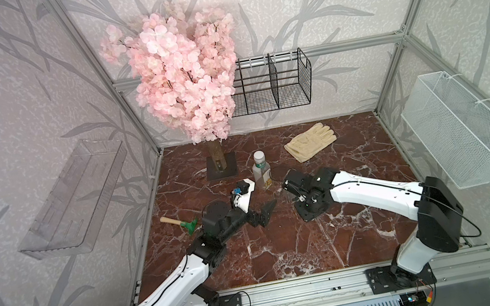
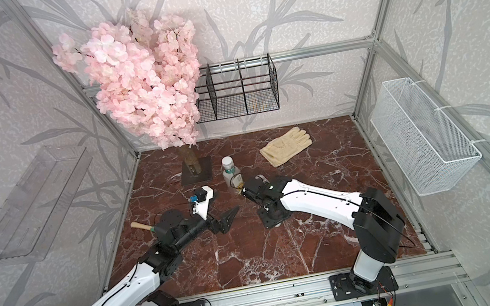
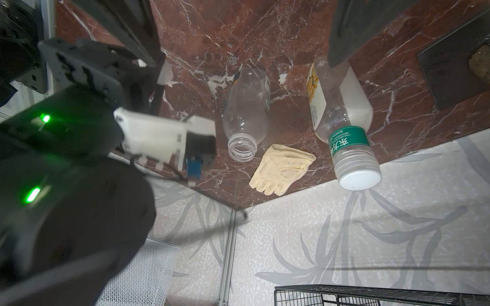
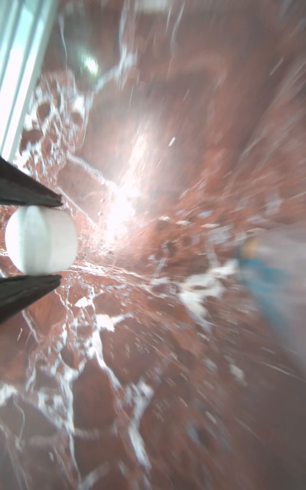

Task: Screw on the bottle caps
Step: Place the bottle cap on the plastic bottle.

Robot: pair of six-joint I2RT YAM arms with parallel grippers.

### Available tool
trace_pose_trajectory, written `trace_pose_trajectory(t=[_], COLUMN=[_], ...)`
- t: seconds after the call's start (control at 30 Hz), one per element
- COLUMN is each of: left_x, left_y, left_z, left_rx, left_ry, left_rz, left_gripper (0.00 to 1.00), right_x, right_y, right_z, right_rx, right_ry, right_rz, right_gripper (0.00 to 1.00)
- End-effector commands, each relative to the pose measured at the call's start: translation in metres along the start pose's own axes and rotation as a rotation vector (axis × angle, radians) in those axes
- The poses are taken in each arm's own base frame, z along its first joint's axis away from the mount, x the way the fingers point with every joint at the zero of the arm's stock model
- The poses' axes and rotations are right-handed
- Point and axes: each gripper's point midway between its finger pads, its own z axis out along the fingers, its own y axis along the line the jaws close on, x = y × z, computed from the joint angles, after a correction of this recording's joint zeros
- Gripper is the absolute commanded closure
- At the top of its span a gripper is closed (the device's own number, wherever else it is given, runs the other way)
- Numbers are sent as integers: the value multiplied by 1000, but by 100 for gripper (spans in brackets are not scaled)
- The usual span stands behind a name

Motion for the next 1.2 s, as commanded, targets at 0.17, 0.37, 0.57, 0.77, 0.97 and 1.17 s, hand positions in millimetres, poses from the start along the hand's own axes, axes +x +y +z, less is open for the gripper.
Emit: trace_pose_trajectory(t=[0.17,0.37,0.57,0.77,0.97,1.17], left_x=[-13,-13,-12,-10,-9,-8], left_y=[-7,-8,-8,-7,-7,-7], left_z=[0,0,0,1,2,2], left_rx=[31,33,31,29,27,28], left_ry=[-36,-38,-34,-25,-23,-19], left_rz=[27,31,32,31,32,33], left_gripper=[0,0,0,0,0,0], right_x=[-56,-96,-116,-122,-124,-124], right_y=[-30,-33,-25,-22,-24,-25], right_z=[-69,-65,-57,-50,-44,-35], right_rx=[61,58,50,55,82,96], right_ry=[-76,-68,-43,-19,5,29], right_rz=[-55,-50,-65,-79,-97,-111], right_gripper=[60,60,60,60,59,58])
